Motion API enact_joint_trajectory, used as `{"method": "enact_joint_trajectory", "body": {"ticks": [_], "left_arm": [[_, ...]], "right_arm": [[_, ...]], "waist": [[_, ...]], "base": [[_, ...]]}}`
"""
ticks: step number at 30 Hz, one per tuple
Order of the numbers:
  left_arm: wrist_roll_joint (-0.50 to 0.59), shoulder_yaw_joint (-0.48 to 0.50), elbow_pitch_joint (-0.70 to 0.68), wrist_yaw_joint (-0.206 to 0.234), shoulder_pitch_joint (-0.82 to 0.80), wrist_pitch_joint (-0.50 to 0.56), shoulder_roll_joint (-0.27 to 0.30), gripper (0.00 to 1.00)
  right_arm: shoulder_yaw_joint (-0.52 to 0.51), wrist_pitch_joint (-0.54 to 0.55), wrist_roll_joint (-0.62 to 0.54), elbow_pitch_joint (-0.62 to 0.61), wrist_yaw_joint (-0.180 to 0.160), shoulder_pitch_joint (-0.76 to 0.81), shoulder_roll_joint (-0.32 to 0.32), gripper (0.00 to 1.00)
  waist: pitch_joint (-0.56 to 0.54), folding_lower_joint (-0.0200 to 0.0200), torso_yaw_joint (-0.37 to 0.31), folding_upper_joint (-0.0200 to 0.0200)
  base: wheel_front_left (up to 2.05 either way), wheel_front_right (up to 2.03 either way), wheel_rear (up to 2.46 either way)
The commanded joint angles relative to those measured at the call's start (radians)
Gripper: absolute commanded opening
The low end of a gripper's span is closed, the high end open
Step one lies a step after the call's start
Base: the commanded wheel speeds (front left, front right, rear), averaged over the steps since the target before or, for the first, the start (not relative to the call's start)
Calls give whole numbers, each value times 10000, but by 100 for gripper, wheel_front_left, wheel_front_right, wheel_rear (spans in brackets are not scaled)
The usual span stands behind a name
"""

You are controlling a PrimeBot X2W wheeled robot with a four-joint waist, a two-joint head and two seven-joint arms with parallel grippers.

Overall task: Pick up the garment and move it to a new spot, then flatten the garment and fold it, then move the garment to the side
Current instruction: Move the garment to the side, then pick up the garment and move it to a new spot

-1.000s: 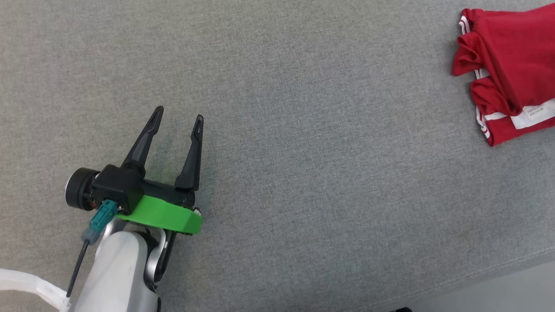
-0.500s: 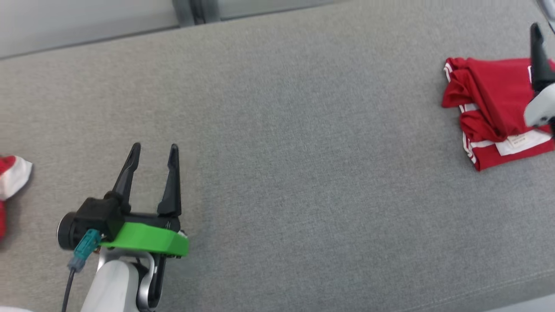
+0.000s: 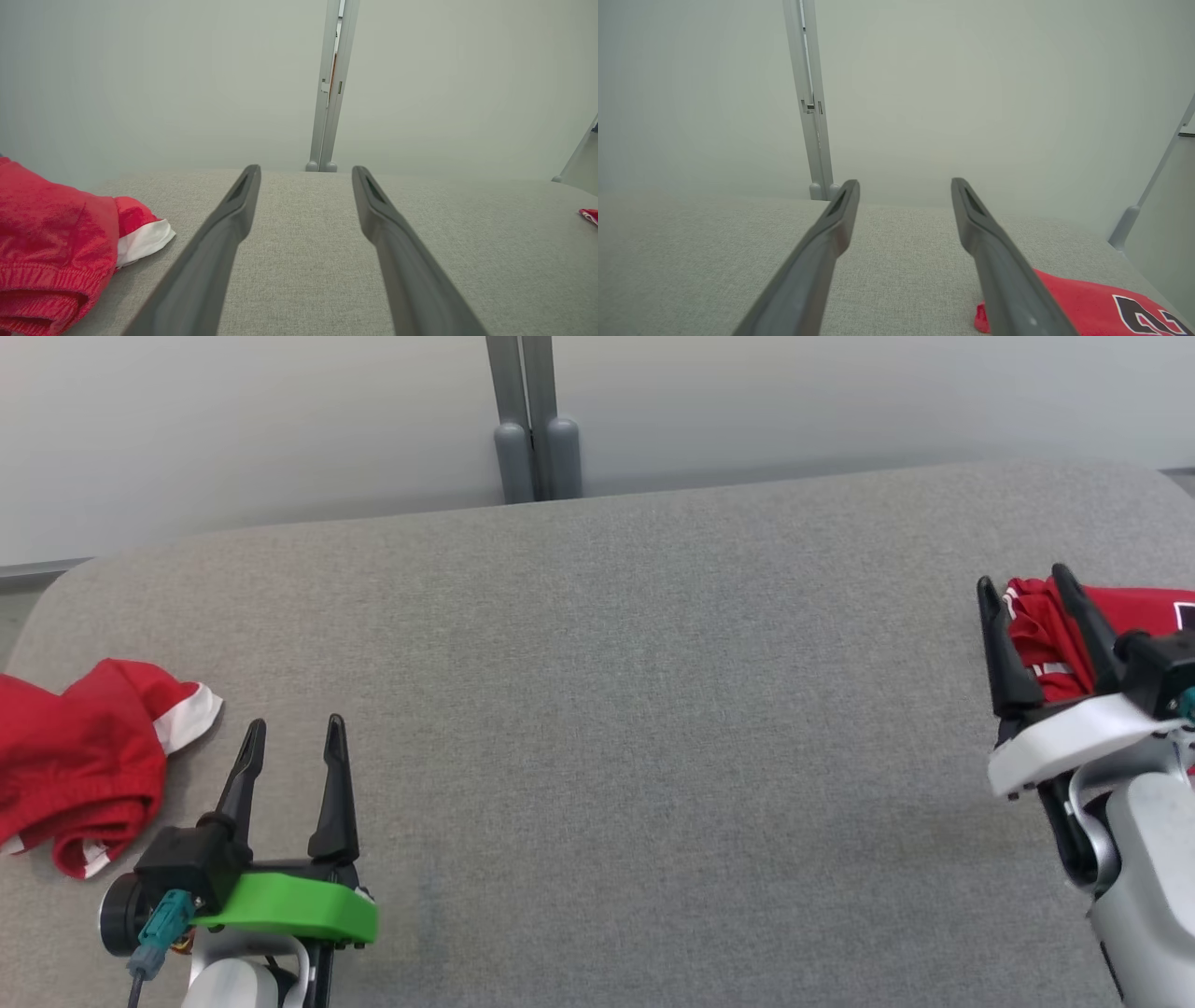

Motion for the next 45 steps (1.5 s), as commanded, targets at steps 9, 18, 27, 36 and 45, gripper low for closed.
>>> {"method": "enact_joint_trajectory", "body": {"ticks": [9,18,27,36,45], "left_arm": [[262,431,-243,94,980,-22,-98,100],[567,671,-242,-3,1364,-23,-323,100],[774,784,-147,-189,1205,-24,-473,100],[982,857,-134,-313,1045,-24,-575,100],[1032,969,13,-347,814,-24,-638,100]], "right_arm": [[22,-27,-268,-1182,1,2039,738,100],[-124,-27,-369,-1534,1,2820,1248,100],[-75,-26,-361,-1552,1,2899,1309,100],[-16,-26,-351,-1516,1,2813,1293,100],[136,-26,-302,-1513,1,2592,1433,100]], "waist": [[-676,0,286,0],[-693,0,206,0],[-626,0,164,0],[-482,0,209,0],[-303,0,642,0]], "base": [[0,0,0],[0,0,0],[0,0,0],[0,0,0],[0,0,0]]}}
